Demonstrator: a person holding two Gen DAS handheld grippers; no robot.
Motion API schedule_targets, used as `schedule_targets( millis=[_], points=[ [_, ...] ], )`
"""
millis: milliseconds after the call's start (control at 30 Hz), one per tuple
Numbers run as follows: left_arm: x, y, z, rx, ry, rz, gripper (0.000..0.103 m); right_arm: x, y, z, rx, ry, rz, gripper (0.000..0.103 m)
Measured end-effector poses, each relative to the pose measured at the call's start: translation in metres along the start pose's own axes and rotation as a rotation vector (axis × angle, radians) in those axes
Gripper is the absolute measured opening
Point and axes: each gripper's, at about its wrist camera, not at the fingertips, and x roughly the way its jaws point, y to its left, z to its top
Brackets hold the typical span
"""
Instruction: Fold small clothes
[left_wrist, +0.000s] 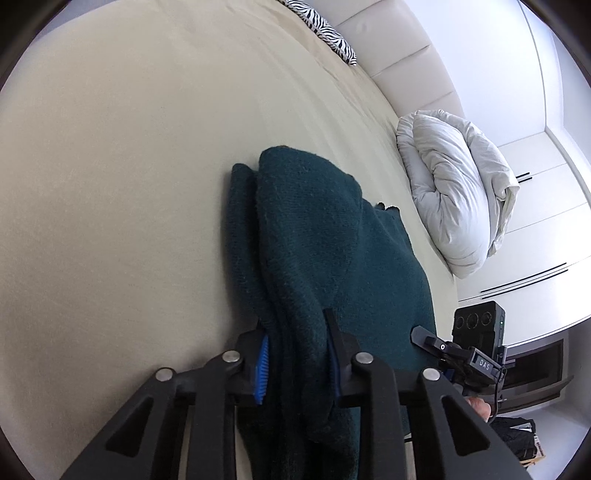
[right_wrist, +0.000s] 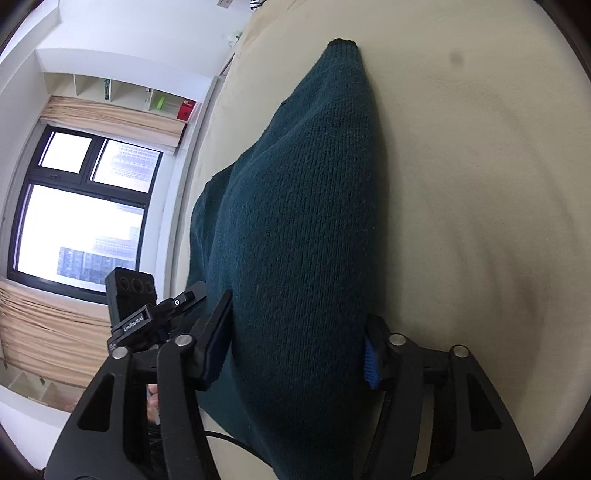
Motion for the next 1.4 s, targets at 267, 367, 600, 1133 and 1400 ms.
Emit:
schedule_targets(
  millis=[267, 367, 600, 1133, 1400],
  points=[
    [-0.019, -0.056, -0.030, 0.152, -0.012, 0.013, 0.024, -0.041, 0.036, -0.041, -0.114, -0.077, -0.081, 0.040],
    [-0.027, -0.077, -0.069, 0.189, -0.005, 0.014, 0.024, -0.078, 0.045, -0.076, -0.137, -0.095, -0.079, 0.040],
    [-0.043, -0.103, -0.150, 0.191, 0.017, 0.002, 0.024, -0.135, 0.040, -0.166, -0.132, -0.098, -0.072, 0.040],
    [-0.010, -0.088, -0.216, 0.156, 0.070, 0.101, 0.032, -0.152, -0.049, -0.278, 0.089, -0.121, 0.044, 0.043],
    [-0.007, -0.095, -0.221, 0.157, 0.049, 0.133, 0.029, -0.149, -0.040, -0.267, 0.065, -0.133, 0.021, 0.045]
  ],
)
